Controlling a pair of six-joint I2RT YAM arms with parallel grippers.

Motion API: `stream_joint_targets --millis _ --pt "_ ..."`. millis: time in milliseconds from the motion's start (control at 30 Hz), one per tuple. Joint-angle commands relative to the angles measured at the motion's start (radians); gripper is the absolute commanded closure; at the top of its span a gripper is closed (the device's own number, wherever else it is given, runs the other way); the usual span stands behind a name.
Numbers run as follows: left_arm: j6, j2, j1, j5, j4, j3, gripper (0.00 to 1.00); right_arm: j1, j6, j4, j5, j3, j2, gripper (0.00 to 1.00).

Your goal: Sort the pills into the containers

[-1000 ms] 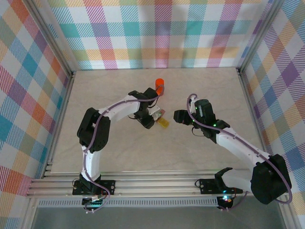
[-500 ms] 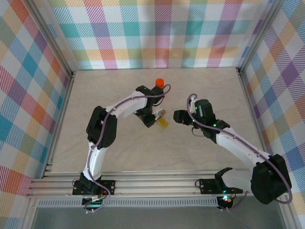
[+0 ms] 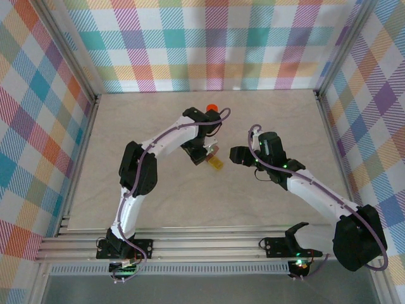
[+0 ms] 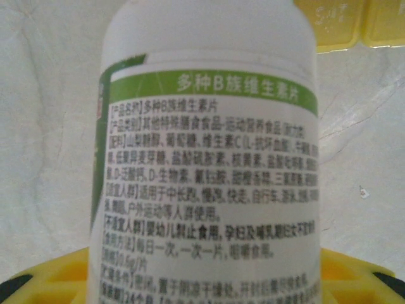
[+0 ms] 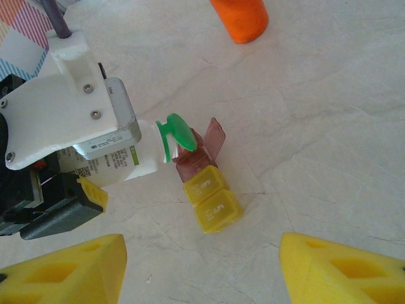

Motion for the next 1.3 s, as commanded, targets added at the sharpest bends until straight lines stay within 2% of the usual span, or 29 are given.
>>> stream_joint_targets --millis 0,400,833,1267 --pt "0.031 0.027 -0.026 -0.051 -0.076 0.034 1.00 -0.005 -0.005 0.031 -0.021 -0.009 -0.004 0.33" --pt "0.052 0.082 -0.042 -0.138 -0.096 0.096 1.00 -0.005 -0.003 0.033 -0.035 -0.007 0.009 0.33" --pt "0.141 0.116 -0.106 -0.261 -0.091 0.082 1.00 -0.005 -0.002 0.036 -0.044 -0.004 0.020 0.33" --pt "0.165 0.056 -0.130 -0.346 -0.089 0.043 1.00 -0.006 0.003 0.040 -0.055 -0.003 0.029 0.33"
